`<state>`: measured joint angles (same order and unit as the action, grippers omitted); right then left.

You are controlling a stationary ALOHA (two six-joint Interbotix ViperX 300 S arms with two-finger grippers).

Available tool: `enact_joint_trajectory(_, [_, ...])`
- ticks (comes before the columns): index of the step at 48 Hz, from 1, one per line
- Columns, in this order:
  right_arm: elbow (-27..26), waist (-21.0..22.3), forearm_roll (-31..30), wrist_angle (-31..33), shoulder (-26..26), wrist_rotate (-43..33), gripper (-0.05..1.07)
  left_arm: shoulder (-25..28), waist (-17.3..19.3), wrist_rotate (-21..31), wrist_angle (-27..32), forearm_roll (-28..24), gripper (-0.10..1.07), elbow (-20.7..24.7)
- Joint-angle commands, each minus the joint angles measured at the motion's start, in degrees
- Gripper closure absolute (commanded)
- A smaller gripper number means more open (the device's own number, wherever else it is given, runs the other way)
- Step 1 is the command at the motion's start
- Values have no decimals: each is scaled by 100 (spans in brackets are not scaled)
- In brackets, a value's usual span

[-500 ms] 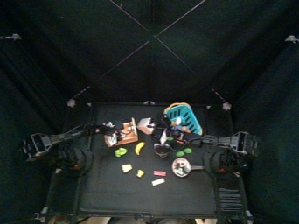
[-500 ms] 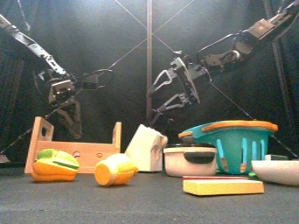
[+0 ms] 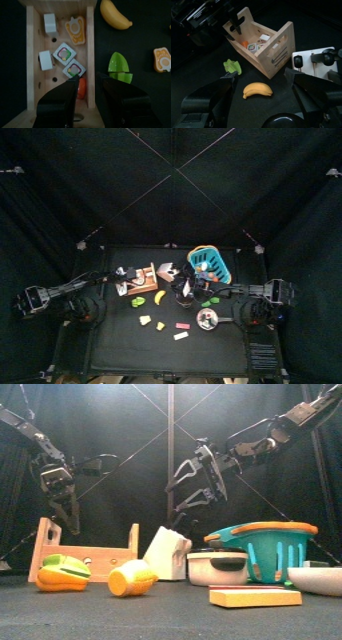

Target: Grab carrot

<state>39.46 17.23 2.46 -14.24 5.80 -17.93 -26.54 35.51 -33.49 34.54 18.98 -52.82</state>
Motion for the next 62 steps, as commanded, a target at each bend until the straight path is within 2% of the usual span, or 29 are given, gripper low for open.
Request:
enact_joint_trajectory(1, [-88,9,-35,-18,88,9,0,62,149,-9,123,-132,22,53])
enact_joint_trajectory(22, [-123,26,-325,-18,-105,9,0,905,176,-9,264,-396,22,9])
enact_joint_trajectory(34, [-97,26,-369,-18,-202,9,0,967,211,0,299,-580,22,105])
enact_joint_trajectory(47, [-105,26,-378,-18,-281,18,0,1011,193,-62,1230,-765,21,360])
enact_joint_trajectory(62, [-132,35,-369,-18,-404,18,0,1485,193,-70,1354,-756,20,457])
